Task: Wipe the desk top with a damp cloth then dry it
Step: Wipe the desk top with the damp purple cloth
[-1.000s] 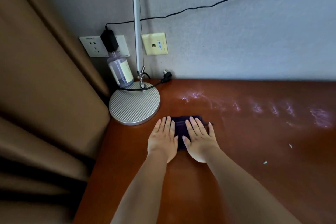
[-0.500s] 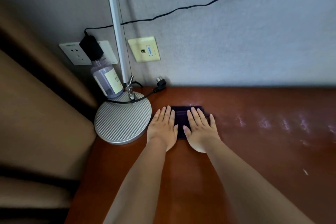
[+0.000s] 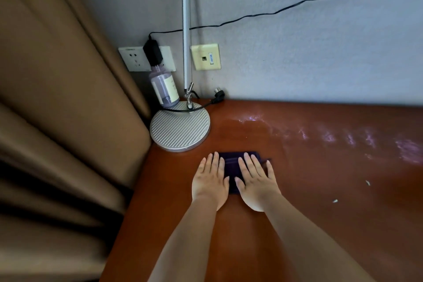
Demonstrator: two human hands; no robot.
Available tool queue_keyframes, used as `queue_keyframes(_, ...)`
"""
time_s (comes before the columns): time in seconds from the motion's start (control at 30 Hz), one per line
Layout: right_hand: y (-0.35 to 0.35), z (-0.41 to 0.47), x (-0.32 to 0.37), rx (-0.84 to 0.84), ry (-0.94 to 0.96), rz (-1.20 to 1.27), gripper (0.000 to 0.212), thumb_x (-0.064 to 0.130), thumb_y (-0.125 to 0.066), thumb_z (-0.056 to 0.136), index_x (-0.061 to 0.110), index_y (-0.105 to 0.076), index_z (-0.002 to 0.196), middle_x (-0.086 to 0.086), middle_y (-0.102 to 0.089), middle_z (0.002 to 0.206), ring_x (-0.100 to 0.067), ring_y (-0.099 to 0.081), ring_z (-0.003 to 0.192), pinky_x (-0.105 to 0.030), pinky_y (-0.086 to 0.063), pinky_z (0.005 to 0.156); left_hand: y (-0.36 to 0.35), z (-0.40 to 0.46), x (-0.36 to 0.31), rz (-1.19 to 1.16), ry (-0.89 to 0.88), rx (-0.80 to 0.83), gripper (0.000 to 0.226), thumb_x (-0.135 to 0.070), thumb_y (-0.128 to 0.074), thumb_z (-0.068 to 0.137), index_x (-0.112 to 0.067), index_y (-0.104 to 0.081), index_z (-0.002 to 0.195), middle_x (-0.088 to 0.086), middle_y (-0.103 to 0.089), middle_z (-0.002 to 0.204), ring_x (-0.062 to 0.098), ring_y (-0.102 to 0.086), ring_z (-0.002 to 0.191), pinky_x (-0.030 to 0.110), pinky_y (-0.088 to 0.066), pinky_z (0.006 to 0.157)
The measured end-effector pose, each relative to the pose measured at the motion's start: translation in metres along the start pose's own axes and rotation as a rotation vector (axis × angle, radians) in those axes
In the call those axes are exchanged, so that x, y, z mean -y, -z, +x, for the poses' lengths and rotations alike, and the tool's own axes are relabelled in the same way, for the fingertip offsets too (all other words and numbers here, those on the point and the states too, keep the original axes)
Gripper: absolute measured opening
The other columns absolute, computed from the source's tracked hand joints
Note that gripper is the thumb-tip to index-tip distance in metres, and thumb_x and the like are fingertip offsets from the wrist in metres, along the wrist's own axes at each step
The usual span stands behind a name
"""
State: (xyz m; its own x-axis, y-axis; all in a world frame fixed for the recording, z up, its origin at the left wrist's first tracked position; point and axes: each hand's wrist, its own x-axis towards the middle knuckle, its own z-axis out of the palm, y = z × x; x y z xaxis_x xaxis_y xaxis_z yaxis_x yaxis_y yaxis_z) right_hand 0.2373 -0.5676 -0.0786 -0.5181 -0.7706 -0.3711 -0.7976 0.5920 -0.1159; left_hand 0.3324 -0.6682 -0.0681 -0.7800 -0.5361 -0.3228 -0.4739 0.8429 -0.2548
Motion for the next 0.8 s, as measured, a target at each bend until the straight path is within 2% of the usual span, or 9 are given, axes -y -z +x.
queue_keyframes(0.2, -0.008, -0.007, 0.01, -0.01, 0.02, 0.006, 0.059, 0.045, -0.006, 0.102, 0.02, 0.019, 0.15, 0.003, 0.025, 0.157, -0.011, 0.023, 0.144, -0.044, 0.015, 0.116, -0.006, -0.015, 0.004, 0.087, -0.032, -0.039, 0.059, -0.036, -0.005, 0.105, -0.001, 0.008, 0.151, 0.017, 0.003, 0.161, 0.028, 0.003, 0.149, 0.04, 0.001, 0.121)
queue_keyframes(0.3, -0.005, 0.004, 0.002, -0.02, 0.05, -0.02, 0.059, 0.045, -0.006, 0.102, 0.021, 0.019, 0.15, 0.006, 0.024, 0.157, -0.009, 0.023, 0.144, -0.045, 0.014, 0.117, -0.002, -0.006, 0.002, 0.014, -0.043, -0.038, 0.059, -0.033, -0.011, 0.106, 0.002, 0.002, 0.151, 0.018, -0.007, 0.16, 0.028, -0.006, 0.148, 0.037, -0.006, 0.121)
queue_keyframes(0.47, 0.008, 0.035, -0.012, -0.036, 0.075, -0.009, 0.058, 0.045, -0.007, 0.102, 0.023, 0.016, 0.151, 0.008, 0.022, 0.158, -0.008, 0.021, 0.144, -0.044, 0.015, 0.117, 0.008, 0.024, 0.003, -0.106, 0.009, -0.006, 0.059, -0.033, -0.013, 0.106, -0.001, 0.006, 0.152, 0.016, 0.003, 0.161, 0.025, 0.002, 0.149, 0.035, -0.003, 0.121)
queue_keyframes(0.6, 0.02, 0.066, -0.025, -0.059, 0.08, 0.006, 0.058, 0.044, -0.008, 0.102, 0.023, 0.014, 0.152, 0.007, 0.02, 0.159, -0.009, 0.02, 0.144, -0.043, 0.014, 0.117, 0.02, 0.06, 0.001, -0.191, 0.024, -0.01, 0.059, -0.03, -0.016, 0.105, -0.011, 0.015, 0.152, 0.015, 0.006, 0.161, 0.025, 0.005, 0.149, 0.034, -0.002, 0.121)
queue_keyframes(0.8, 0.04, 0.115, -0.041, -0.077, 0.084, 0.013, 0.058, 0.044, -0.009, 0.102, 0.023, 0.011, 0.152, 0.007, 0.018, 0.159, -0.009, 0.019, 0.145, -0.044, 0.013, 0.117, 0.041, 0.114, 0.004, -0.189, 0.067, 0.021, 0.058, -0.026, -0.018, 0.105, -0.003, 0.007, 0.152, 0.015, 0.008, 0.161, 0.025, 0.007, 0.149, 0.035, -0.002, 0.121)
